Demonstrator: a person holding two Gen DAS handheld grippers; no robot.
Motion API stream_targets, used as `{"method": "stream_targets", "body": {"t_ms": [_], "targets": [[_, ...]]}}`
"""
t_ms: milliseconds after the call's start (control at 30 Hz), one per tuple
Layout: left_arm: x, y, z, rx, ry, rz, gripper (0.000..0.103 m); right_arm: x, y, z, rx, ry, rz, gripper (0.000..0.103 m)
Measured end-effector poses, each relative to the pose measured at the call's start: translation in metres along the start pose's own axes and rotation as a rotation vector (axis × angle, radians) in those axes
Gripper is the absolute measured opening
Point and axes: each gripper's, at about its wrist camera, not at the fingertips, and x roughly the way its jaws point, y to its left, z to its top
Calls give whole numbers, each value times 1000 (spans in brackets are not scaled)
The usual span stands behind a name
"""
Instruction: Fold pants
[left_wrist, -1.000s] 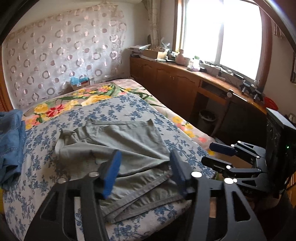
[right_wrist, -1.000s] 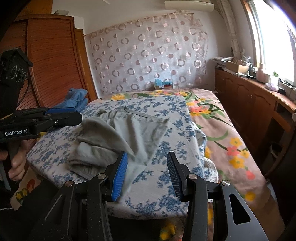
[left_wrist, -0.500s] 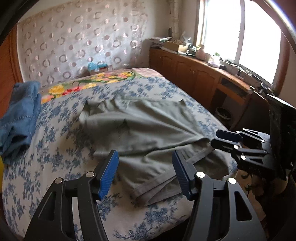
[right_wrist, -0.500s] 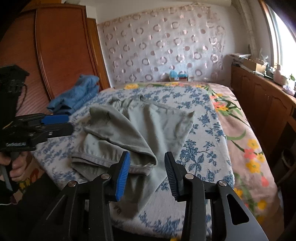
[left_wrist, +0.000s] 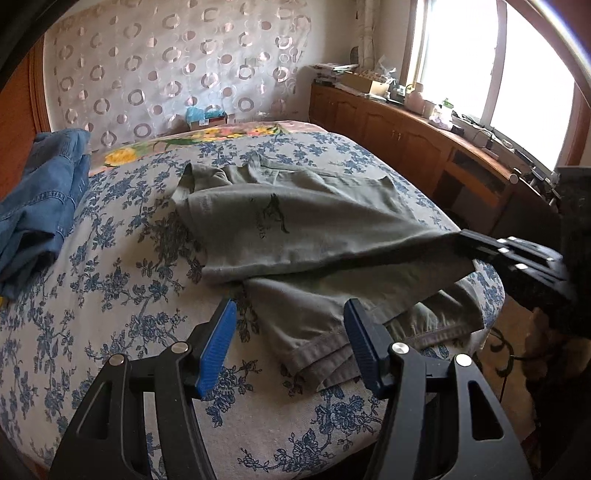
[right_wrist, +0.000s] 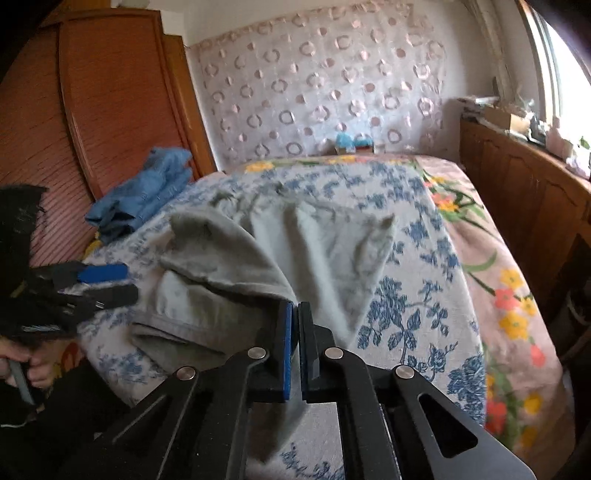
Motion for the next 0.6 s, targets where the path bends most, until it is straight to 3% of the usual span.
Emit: {"method": "stream_targets", "body": {"t_ms": [333,600], "targets": [[2,-4,-1,10,1,-5,61,-50,15,-22,3,-21,2,3],[10,-7,-6,27,25,14,61,-32,7,-41,38,77,-34,3]]}}
